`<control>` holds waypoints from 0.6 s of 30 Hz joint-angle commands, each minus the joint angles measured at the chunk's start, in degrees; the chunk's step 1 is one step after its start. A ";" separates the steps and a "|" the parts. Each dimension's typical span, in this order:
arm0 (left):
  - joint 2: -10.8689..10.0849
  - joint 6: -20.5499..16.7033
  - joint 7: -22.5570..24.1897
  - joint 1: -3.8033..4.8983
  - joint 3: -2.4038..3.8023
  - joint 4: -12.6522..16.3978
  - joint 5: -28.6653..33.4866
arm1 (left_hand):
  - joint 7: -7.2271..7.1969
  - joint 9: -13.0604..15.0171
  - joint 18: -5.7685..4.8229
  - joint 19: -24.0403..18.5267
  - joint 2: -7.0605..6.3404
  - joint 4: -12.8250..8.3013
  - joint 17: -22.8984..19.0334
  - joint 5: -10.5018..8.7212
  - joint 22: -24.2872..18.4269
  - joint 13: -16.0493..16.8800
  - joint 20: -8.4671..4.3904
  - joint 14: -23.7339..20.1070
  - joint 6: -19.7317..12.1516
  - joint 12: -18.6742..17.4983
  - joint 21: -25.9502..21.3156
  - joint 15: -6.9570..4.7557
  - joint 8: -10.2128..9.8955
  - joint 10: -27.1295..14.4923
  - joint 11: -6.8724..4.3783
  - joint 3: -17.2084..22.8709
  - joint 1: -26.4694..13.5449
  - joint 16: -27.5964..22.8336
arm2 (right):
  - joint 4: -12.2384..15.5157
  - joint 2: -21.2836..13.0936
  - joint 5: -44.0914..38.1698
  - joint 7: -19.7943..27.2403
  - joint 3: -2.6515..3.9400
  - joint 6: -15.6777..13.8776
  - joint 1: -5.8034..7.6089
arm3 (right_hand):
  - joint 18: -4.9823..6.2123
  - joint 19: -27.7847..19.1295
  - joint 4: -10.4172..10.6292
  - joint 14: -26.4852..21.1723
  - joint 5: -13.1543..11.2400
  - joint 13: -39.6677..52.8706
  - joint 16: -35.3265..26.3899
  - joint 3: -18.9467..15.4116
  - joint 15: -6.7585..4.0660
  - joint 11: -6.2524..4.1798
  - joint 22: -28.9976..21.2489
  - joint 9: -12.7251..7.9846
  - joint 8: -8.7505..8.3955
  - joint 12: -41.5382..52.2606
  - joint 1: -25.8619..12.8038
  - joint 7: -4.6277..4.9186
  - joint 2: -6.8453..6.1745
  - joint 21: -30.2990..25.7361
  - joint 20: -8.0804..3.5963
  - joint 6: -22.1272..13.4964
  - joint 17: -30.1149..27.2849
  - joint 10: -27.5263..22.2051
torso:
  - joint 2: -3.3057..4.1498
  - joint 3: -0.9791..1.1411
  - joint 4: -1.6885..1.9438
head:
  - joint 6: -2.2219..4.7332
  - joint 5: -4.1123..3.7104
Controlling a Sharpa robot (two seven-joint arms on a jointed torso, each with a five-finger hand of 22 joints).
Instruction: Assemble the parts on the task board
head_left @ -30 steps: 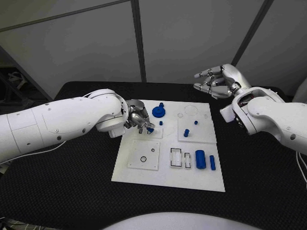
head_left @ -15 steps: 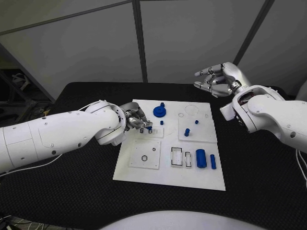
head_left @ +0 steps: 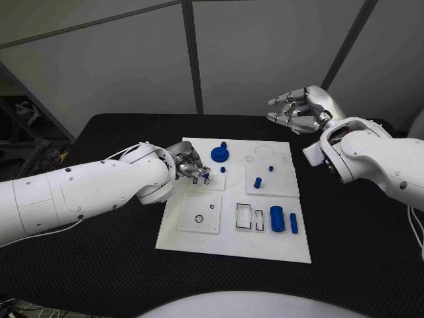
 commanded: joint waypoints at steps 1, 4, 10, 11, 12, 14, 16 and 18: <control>0.30 1.85 -0.79 0.02 0.04 -0.23 -2.96 | -0.21 0.02 -0.59 0.28 -0.05 -9.77 0.09 0.21 4.62 -0.13 0.02 1.78 0.00 -0.06 0.25 -0.37 0.38 0.68 -0.36 10.06 -0.47 -0.19 | -0.01 0.06 0.18 0.34 0.03 -0.23 0.12 | 0.35 -0.07 0.30 0.46 -0.25 -0.04 -0.17 0.16 0.08 0.15 -0.11 -0.01 -0.32 0.18 -0.42 0.03 0.11 -0.36 -0.11 -0.48 0.08 -0.30 | 0.08 -0.06 0.01 | -0.13 0.07; 0.57 3.11 -0.96 0.01 0.04 -0.48 -3.53 | -0.21 0.04 -0.57 0.25 -0.06 -9.77 0.09 0.21 4.57 -0.19 0.02 1.78 0.00 -0.10 0.22 -0.37 0.38 0.66 -0.36 10.08 -0.50 -0.20 | -0.03 0.10 0.11 0.33 0.03 -0.26 0.12 | 0.35 -0.07 0.30 0.46 -0.25 -0.04 -0.17 0.16 0.08 0.15 -0.11 -0.01 -0.32 0.18 -0.42 0.03 0.11 -0.36 -0.11 -0.48 0.08 -0.30 | 0.05 0.02 -0.08 | -0.33 0.05; 0.99 4.67 -1.18 0.00 0.04 -0.88 -4.39 | -0.21 0.06 -0.57 0.23 -0.08 -9.78 0.08 0.21 4.54 -0.31 0.01 1.78 -0.01 -0.21 0.20 -0.37 0.39 0.61 -0.36 10.09 -0.54 -0.21 | 0.03 0.11 -0.35 0.31 0.03 -0.29 0.12 | 0.35 -0.07 0.30 0.46 -0.25 -0.04 -0.17 0.16 0.08 0.15 -0.11 -0.01 -0.32 0.18 -0.42 0.03 0.11 -0.36 -0.11 -0.48 0.08 -0.30 | 0.15 0.02 -0.18 | -0.36 -0.15; 1.12 4.77 -1.21 0.00 0.04 -1.02 -4.47 | -0.21 0.06 -0.57 0.23 -0.08 -9.78 0.08 0.21 4.54 -0.31 0.01 1.78 -0.01 -0.21 0.20 -0.37 0.39 0.61 -0.36 10.09 -0.54 -0.21 | 0.05 0.10 -0.39 0.30 0.03 -0.29 0.12 | 0.35 -0.07 0.30 0.46 -0.25 -0.04 -0.17 0.16 0.08 0.15 -0.11 -0.01 -0.32 0.18 -0.42 0.03 0.11 -0.36 -0.11 -0.48 0.08 -0.30 | 0.14 0.03 -0.12 | -0.40 -0.22; 1.32 4.88 -1.25 0.00 0.04 -1.23 -4.65 | -0.21 0.07 -0.56 0.22 -0.08 -9.79 0.08 0.21 4.54 -0.30 0.01 1.78 -0.01 -0.21 0.19 -0.37 0.40 0.62 -0.36 10.10 -0.55 -0.21 | 0.08 0.09 -0.43 0.29 0.03 -0.29 0.12 | 0.35 -0.07 0.30 0.46 -0.25 -0.04 -0.17 0.16 0.08 0.15 -0.11 -0.01 -0.32 0.18 -0.42 0.03 0.11 -0.36 -0.11 -0.48 0.08 -0.30 | 0.08 0.04 -0.05 | -0.45 -0.29; 1.52 4.95 -1.29 0.00 0.04 -1.44 -4.90 | -0.21 0.08 -0.56 0.21 -0.08 -9.79 0.08 0.21 4.52 -0.29 0.01 1.78 -0.01 -0.20 0.18 -0.37 0.40 0.62 -0.36 10.12 -0.56 -0.21 | 0.11 0.08 -0.46 0.28 0.03 -0.30 0.12 | 0.35 -0.07 0.30 0.46 -0.25 -0.04 -0.17 0.16 0.08 0.15 -0.11 -0.01 -0.32 0.18 -0.42 0.03 0.11 -0.36 -0.11 -0.48 0.08 -0.30 | 0.04 0.03 -0.06 | -0.46 -0.31; 1.69 4.99 -1.34 -0.02 0.04 -1.60 -5.11 | -0.21 0.08 -0.56 0.21 -0.08 -9.79 0.08 0.21 4.52 -0.29 0.01 1.78 -0.01 -0.20 0.18 -0.37 0.40 0.62 -0.36 10.12 -0.56 -0.21 | 0.14 0.07 -0.48 0.28 0.03 -0.29 0.12 | 0.35 -0.07 0.30 0.46 -0.25 -0.04 -0.17 0.16 0.08 0.15 -0.11 -0.01 -0.32 0.18 -0.42 0.03 0.11 -0.36 -0.11 -0.48 0.08 -0.30 | 0.05 0.00 -0.09 | -0.47 -0.30; 1.86 4.99 -1.39 -0.05 0.03 -1.75 -5.37 | -0.21 0.08 -0.56 0.21 -0.08 -9.79 0.08 0.21 4.52 -0.29 0.01 1.78 -0.01 -0.20 0.18 -0.37 0.40 0.62 -0.36 10.12 -0.56 -0.21 | 0.17 0.06 -0.50 0.29 0.03 -0.29 0.12 | 0.35 -0.07 0.30 0.46 -0.25 -0.04 -0.17 0.16 0.08 0.15 -0.11 -0.01 -0.32 0.18 -0.42 0.03 0.11 -0.36 -0.11 -0.48 0.08 -0.30 | 0.08 -0.04 -0.07 | -0.48 -0.36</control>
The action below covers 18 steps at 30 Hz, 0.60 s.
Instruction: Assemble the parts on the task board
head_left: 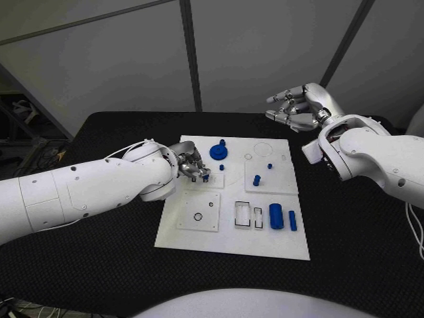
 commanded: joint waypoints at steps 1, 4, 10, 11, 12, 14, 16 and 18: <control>0.27 1.36 -0.54 -0.01 0.02 -0.24 -1.90 | -0.21 0.12 -0.56 0.21 0.14 -9.48 0.09 0.22 4.52 -0.04 0.01 1.71 -0.01 -0.20 0.18 -0.44 0.21 0.45 -0.31 9.80 -0.19 -0.21 | 0.16 0.00 -0.35 0.30 0.03 -0.28 0.12 | 0.34 -0.07 0.30 0.46 -0.26 -0.04 -0.17 0.16 0.08 0.15 -0.06 -0.01 -0.32 0.17 -0.42 0.03 0.11 -0.37 -0.11 -0.48 0.09 -0.30 | -0.02 -0.06 0.03 | -0.04 -0.08; 0.45 1.27 -0.59 -0.05 0.02 -0.43 -2.10 | -0.22 0.15 -0.54 0.16 0.14 -9.50 0.09 0.23 4.46 -0.07 0.01 1.71 -0.02 -0.23 0.13 -0.44 0.22 0.44 -0.32 9.84 -0.23 -0.21 | 0.18 0.00 -0.47 0.31 0.03 -0.25 0.12 | 0.35 -0.06 0.25 0.46 -0.24 -0.09 -0.25 0.20 0.07 0.13 -0.08 0.00 -0.33 0.13 -0.34 0.02 0.12 -0.40 -0.11 -0.49 0.03 -0.36 | -0.05 -0.03 0.09 | -0.15 -0.08; 0.62 1.15 -0.64 -0.08 0.02 -0.65 -2.44 | -0.22 0.20 -0.54 0.17 0.14 -9.53 0.09 0.24 4.47 0.08 0.00 1.71 -0.03 -0.10 0.13 -0.45 0.25 0.50 -0.32 9.89 -0.26 -0.22 | 0.18 0.04 -0.59 0.32 0.03 -0.21 0.12 | 0.35 -0.06 0.25 0.46 -0.24 -0.09 -0.25 0.20 0.07 0.13 -0.08 0.00 -0.33 0.13 -0.34 0.02 0.12 -0.40 -0.11 -0.49 0.03 -0.36 | -0.06 -0.03 0.13 | -0.24 -0.11; 0.61 1.24 -0.65 -0.09 0.02 -0.65 -2.47 | -0.23 0.21 -0.55 0.18 0.13 -9.54 0.09 0.25 4.48 0.12 0.00 1.71 -0.03 -0.07 0.14 -0.45 0.25 0.52 -0.33 9.90 -0.27 -0.22 | 0.17 0.06 -0.60 0.32 0.03 -0.20 0.12 | 0.35 -0.06 0.25 0.46 -0.24 -0.09 -0.25 0.20 0.07 0.13 -0.08 0.00 -0.33 0.13 -0.34 0.02 0.12 -0.40 -0.11 -0.49 0.03 -0.36 | -0.04 -0.03 0.13 | -0.30 0.02; 0.59 1.42 -0.67 -0.09 0.02 -0.65 -2.49 | -0.23 0.21 -0.55 0.18 0.13 -9.54 0.09 0.25 4.48 0.12 0.00 1.71 -0.03 -0.07 0.14 -0.45 0.25 0.52 -0.33 9.90 -0.27 -0.22 | 0.16 0.07 -0.61 0.32 0.03 -0.19 0.12 | 0.35 -0.06 0.25 0.46 -0.24 -0.09 -0.25 0.20 0.07 0.13 -0.08 0.00 -0.33 0.13 -0.34 0.02 0.12 -0.40 -0.11 -0.49 0.03 -0.36 | -0.04 -0.03 0.11 | -0.31 0.01; 0.53 1.97 -0.71 -0.09 0.03 -0.64 -2.52 | -0.23 0.21 -0.55 0.18 0.13 -9.54 0.09 0.25 4.48 0.12 0.00 1.71 -0.03 -0.07 0.14 -0.45 0.25 0.52 -0.33 9.90 -0.27 -0.22 | 0.14 0.10 -0.62 0.30 0.03 -0.16 0.12 | 0.35 -0.04 0.23 0.48 -0.20 -0.07 -0.24 0.23 0.06 0.13 -0.08 0.00 -0.33 0.15 -0.30 0.01 0.14 -0.41 -0.12 -0.48 0.07 -0.37 | -0.03 -0.03 0.10 | -0.41 -0.15; 0.46 2.61 -0.76 -0.09 0.03 -0.63 -2.54 | -0.23 0.21 -0.54 0.17 0.13 -9.54 0.09 0.25 4.48 0.11 0.00 1.71 -0.03 -0.08 0.13 -0.45 0.25 0.51 -0.33 9.91 -0.27 -0.22 | 0.11 0.12 -0.62 0.27 0.03 -0.09 0.12 | 0.35 -0.04 0.22 0.48 -0.19 -0.07 -0.23 0.24 0.06 0.13 -0.08 0.00 -0.33 0.15 -0.28 0.01 0.15 -0.41 -0.12 -0.48 0.09 -0.37 | -0.04 -0.03 0.12 | -0.48 -0.03; 0.41 3.12 -0.81 -0.09 0.03 -0.62 -2.55 | -0.23 0.26 -0.51 0.07 0.12 -9.57 0.07 0.26 4.35 -0.11 0.00 1.71 -0.04 -0.27 0.04 -0.45 0.28 0.42 -0.33 9.96 -0.31 -0.25 | 0.06 0.15 -0.63 0.25 0.03 -0.02 0.12 | 0.35 -0.04 0.21 0.48 -0.18 -0.07 -0.24 0.24 0.06 0.13 -0.08 0.00 -0.33 0.15 -0.28 0.01 0.15 -0.41 -0.12 -0.48 0.08 -0.37 | -0.09 -0.01 0.10 | -0.55 -0.04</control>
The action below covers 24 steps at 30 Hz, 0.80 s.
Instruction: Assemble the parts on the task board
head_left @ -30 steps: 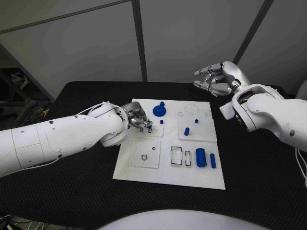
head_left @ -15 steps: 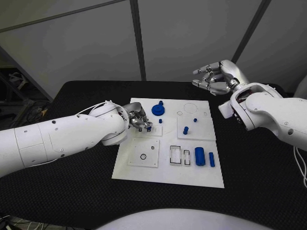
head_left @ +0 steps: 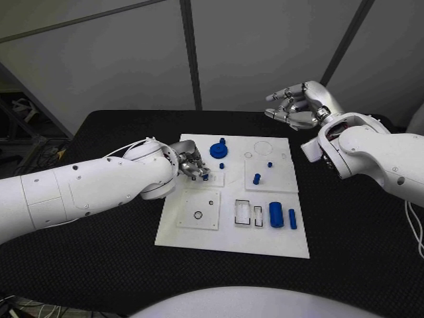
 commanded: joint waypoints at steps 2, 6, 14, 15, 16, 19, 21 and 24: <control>-0.07 2.38 -0.49 0.05 0.03 0.04 -0.83 | -0.23 0.14 -0.49 0.04 0.27 -8.98 0.04 0.28 4.31 -0.33 -0.01 1.86 -0.05 -0.41 0.00 -0.35 0.36 0.17 -0.33 9.37 0.13 -0.25 | -0.02 0.11 -0.32 0.25 0.03 0.01 0.12 | 0.35 -0.03 0.20 0.47 -0.16 -0.06 -0.29 0.26 0.06 0.13 -0.09 0.01 -0.32 0.16 -0.26 0.01 0.15 -0.19 -0.12 -0.47 0.04 -0.37 | -0.05 0.02 -0.02 | -0.14 0.04; 0.05 3.16 -0.55 0.05 0.03 -0.04 -0.84 | -0.22 0.20 -0.47 -0.02 0.25 -9.03 0.04 0.29 4.24 -0.60 -0.01 1.86 -0.09 -0.67 -0.06 -0.35 0.39 0.02 -0.32 9.44 0.08 -0.26 | -0.05 0.15 -0.32 0.26 0.03 0.07 0.12 | 0.35 -0.03 0.20 0.47 -0.16 -0.06 -0.29 0.26 0.06 0.13 -0.09 0.01 -0.32 0.16 -0.26 0.01 0.15 -0.19 -0.12 -0.47 0.04 -0.37 | -0.02 0.01 -0.04 | -0.16 0.04; 0.62 3.58 -0.60 0.04 0.02 -0.56 -0.84 | -0.22 0.22 -0.47 -0.03 0.25 -9.04 0.04 0.29 4.23 -0.69 -0.02 1.86 -0.10 -0.75 -0.07 -0.35 0.39 -0.03 -0.32 9.46 0.06 -0.26 | -0.12 0.23 -0.32 0.32 0.03 0.10 0.11 | 0.35 -0.01 0.17 0.48 -0.09 -0.07 -0.31 0.30 0.05 0.12 -0.09 0.01 -0.32 0.16 -0.20 0.01 0.18 -0.21 -0.12 -0.46 0.05 -0.39 | -0.01 -0.03 -0.06 | -0.19 0.05; 0.66 3.55 -0.61 0.04 0.02 -0.61 -0.84 | -0.22 0.22 -0.47 -0.03 0.25 -9.04 0.04 0.29 4.23 -0.69 -0.02 1.86 -0.10 -0.75 -0.07 -0.35 0.39 -0.03 -0.32 9.46 0.06 -0.26 | -0.12 0.23 -0.32 0.33 0.03 0.10 0.11 | 0.35 -0.01 0.17 0.48 -0.09 -0.07 -0.31 0.30 0.05 0.12 -0.09 0.01 -0.32 0.16 -0.20 0.01 0.18 -0.21 -0.12 -0.46 0.05 -0.39 | -0.01 -0.01 -0.05 | -0.22 0.05; 0.70 3.52 -0.61 0.03 0.02 -0.65 -0.84 | -0.22 0.22 -0.47 -0.03 0.25 -9.04 0.04 0.29 4.23 -0.69 -0.02 1.86 -0.10 -0.75 -0.07 -0.35 0.39 -0.03 -0.32 9.46 0.06 -0.26 | -0.13 0.24 -0.32 0.33 0.03 0.10 0.11 | 0.35 -0.01 0.17 0.48 -0.09 -0.07 -0.31 0.30 0.05 0.12 -0.09 0.01 -0.32 0.16 -0.20 0.01 0.18 -0.21 -0.12 -0.46 0.05 -0.39 | -0.01 -0.01 -0.05 | -0.22 0.05; 0.76 3.37 -0.61 0.01 0.02 -0.73 -0.84 | -0.21 0.27 -0.48 -0.01 0.25 -9.06 0.06 0.28 4.26 -0.60 -0.02 1.86 -0.13 -0.70 -0.05 -0.35 0.42 -0.01 -0.31 9.49 -0.01 -0.25 | -0.16 0.25 -0.32 0.35 0.03 0.10 0.11 | 0.35 -0.01 0.17 0.48 -0.09 -0.07 -0.31 0.30 0.05 0.12 -0.09 0.01 -0.32 0.16 -0.20 0.01 0.18 -0.21 -0.12 -0.46 0.05 -0.39 | -0.03 -0.01 -0.01 | -0.31 0.00; 0.76 3.32 -0.62 0.01 0.02 -0.73 -0.84 | -0.21 0.27 -0.48 -0.01 0.25 -9.06 0.06 0.28 4.26 -0.60 -0.02 1.86 -0.13 -0.70 -0.05 -0.35 0.42 -0.01 -0.31 9.49 -0.01 -0.25 | -0.17 0.25 -0.32 0.36 0.03 0.10 0.11 | 0.35 -0.01 0.17 0.48 -0.09 -0.07 -0.31 0.30 0.05 0.12 -0.09 0.01 -0.32 0.16 -0.20 0.01 0.18 -0.21 -0.12 -0.46 0.05 -0.39 | -0.03 -0.02 -0.01 | -0.32 0.00; 0.73 3.24 -0.62 -0.01 0.02 -0.70 -0.84 | -0.21 0.27 -0.48 -0.01 0.25 -9.06 0.06 0.28 4.26 -0.60 -0.02 1.86 -0.13 -0.70 -0.05 -0.35 0.42 -0.01 -0.31 9.49 -0.01 -0.25 | -0.21 0.28 -0.32 0.39 0.03 0.12 0.11 | 0.35 -0.01 0.17 0.48 -0.09 -0.07 -0.31 0.30 0.05 0.12 -0.09 0.01 -0.32 0.16 -0.20 0.01 0.18 -0.21 -0.12 -0.46 0.05 -0.39 | -0.03 -0.04 -0.02 | -0.39 0.04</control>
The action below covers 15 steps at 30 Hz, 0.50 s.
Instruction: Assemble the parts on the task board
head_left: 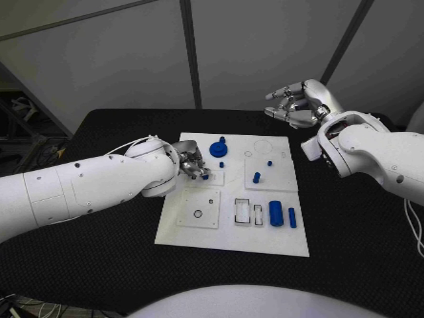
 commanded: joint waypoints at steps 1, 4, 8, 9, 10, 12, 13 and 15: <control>0.02 0.77 -0.50 -0.11 -0.08 0.04 -0.42 | -0.22 0.10 -0.48 -0.01 0.44 -8.95 0.07 0.38 4.26 0.03 -0.02 1.86 -0.13 -0.20 -0.05 -0.36 0.16 -0.10 -0.41 9.38 0.36 -0.25 | -0.02 0.07 -0.22 0.39 0.03 0.08 0.11 | 0.35 -0.01 0.17 0.48 -0.09 -0.07 -0.31 0.30 0.05 0.12 -0.10 0.01 -0.32 0.16 -0.21 0.01 0.18 -0.21 -0.12 -0.46 0.06 -0.39 | -0.01 -0.01 0.02 | -0.08 0.03; -0.01 0.35 -0.50 -0.12 -0.08 0.10 -0.44 | -0.22 0.12 -0.49 0.03 0.44 -8.95 0.06 0.37 4.30 0.03 -0.02 1.86 -0.14 -0.20 -0.02 -0.36 0.17 -0.10 -0.41 9.40 0.34 -0.26 | -0.03 0.09 -0.22 0.40 0.03 0.09 0.11 | 0.35 -0.01 0.17 0.48 -0.09 -0.07 -0.31 0.30 0.05 0.12 -0.10 0.01 -0.32 0.16 -0.21 0.01 0.18 -0.21 -0.12 -0.46 0.06 -0.39 | 0.02 -0.02 0.04 | -0.06 0.06; -0.11 -0.38 -0.49 -0.16 -0.08 0.30 -0.54 | -0.22 0.14 -0.51 0.07 0.45 -8.96 0.09 0.37 4.37 0.06 -0.02 1.86 -0.14 -0.18 0.02 -0.36 0.18 -0.09 -0.41 9.41 0.32 -0.23 | -0.04 0.08 -0.22 0.42 0.03 0.11 0.11 | 0.35 -0.01 0.17 0.48 -0.09 -0.07 -0.31 0.30 0.05 0.12 -0.10 0.01 -0.32 0.16 -0.21 0.01 0.18 -0.21 -0.12 -0.46 0.06 -0.39 | 0.00 -0.03 -0.02 | -0.07 0.12; -0.16 -0.64 -0.48 -0.17 -0.08 0.39 -0.56 | -0.22 0.16 -0.53 0.14 0.45 -8.97 0.09 0.38 4.45 0.15 -0.02 1.86 -0.14 -0.10 0.08 -0.36 0.19 -0.05 -0.41 9.42 0.31 -0.23 | -0.04 0.07 -0.22 0.42 0.03 0.11 0.11 | 0.35 -0.01 0.17 0.48 -0.09 -0.07 -0.31 0.30 0.05 0.12 -0.10 0.01 -0.32 0.16 -0.21 0.01 0.18 -0.21 -0.12 -0.46 0.06 -0.39 | 0.00 -0.03 -0.02 | -0.06 0.13; -0.25 -1.02 -0.46 -0.20 -0.08 0.54 -0.57 | -0.23 0.19 -0.56 0.23 0.46 -8.99 0.09 0.38 4.57 0.29 -0.02 1.87 -0.13 0.03 0.17 -0.36 0.22 0.03 -0.42 9.45 0.29 -0.24 | -0.03 0.06 -0.22 0.43 0.02 0.11 0.11 | 0.35 -0.01 0.17 0.48 -0.09 -0.07 -0.31 0.30 0.05 0.12 -0.10 0.01 -0.32 0.16 -0.21 0.01 0.18 -0.21 -0.12 -0.46 0.06 -0.39 | 0.01 -0.04 -0.01 | -0.07 0.12; -0.49 -2.18 -0.39 -0.30 -0.08 0.92 -0.60 | -0.29 0.52 -0.64 0.46 0.34 -9.21 0.12 0.79 4.88 0.66 -0.06 1.88 -0.12 0.39 0.37 -0.41 0.45 0.31 -0.47 9.74 0.06 -0.22 | -0.04 0.04 -0.22 0.44 0.02 0.10 0.11 | 0.35 -0.01 0.17 0.48 -0.09 -0.07 -0.31 0.30 0.05 0.12 -0.10 0.01 -0.32 0.16 -0.21 0.01 0.18 -0.21 -0.12 -0.46 0.06 -0.39 | 0.01 -0.05 0.02 | -0.06 0.09; -0.59 -2.74 -0.36 -0.35 -0.08 1.09 -0.60 | -0.32 0.74 -0.66 0.54 0.25 -9.33 0.14 1.12 4.98 0.91 -0.08 1.89 -0.13 0.62 0.43 -0.43 0.60 0.49 -0.50 9.92 -0.13 -0.22 | -0.05 0.04 -0.22 0.45 0.02 0.10 0.10 | 0.35 -0.01 0.17 0.48 -0.09 -0.07 -0.31 0.30 0.05 0.12 -0.10 0.01 -0.32 0.16 -0.21 0.01 0.18 -0.21 -0.12 -0.46 0.06 -0.39 | -0.02 -0.06 0.05 | -0.08 0.11; -0.83 -3.98 -0.29 -0.45 -0.08 1.42 -0.61 | -0.38 1.12 -0.71 0.72 0.03 -9.56 0.15 1.74 5.23 1.33 -0.13 1.89 -0.13 1.03 0.58 -0.49 0.87 0.79 -0.57 10.25 -0.46 -0.24 | -0.06 0.04 -0.22 0.47 0.02 0.10 0.10 | 0.35 -0.01 0.17 0.48 -0.09 -0.07 -0.31 0.30 0.05 0.12 -0.10 0.01 -0.32 0.16 -0.21 0.01 0.18 -0.21 -0.12 -0.46 0.06 -0.39 | -0.04 -0.05 0.05 | -0.10 0.17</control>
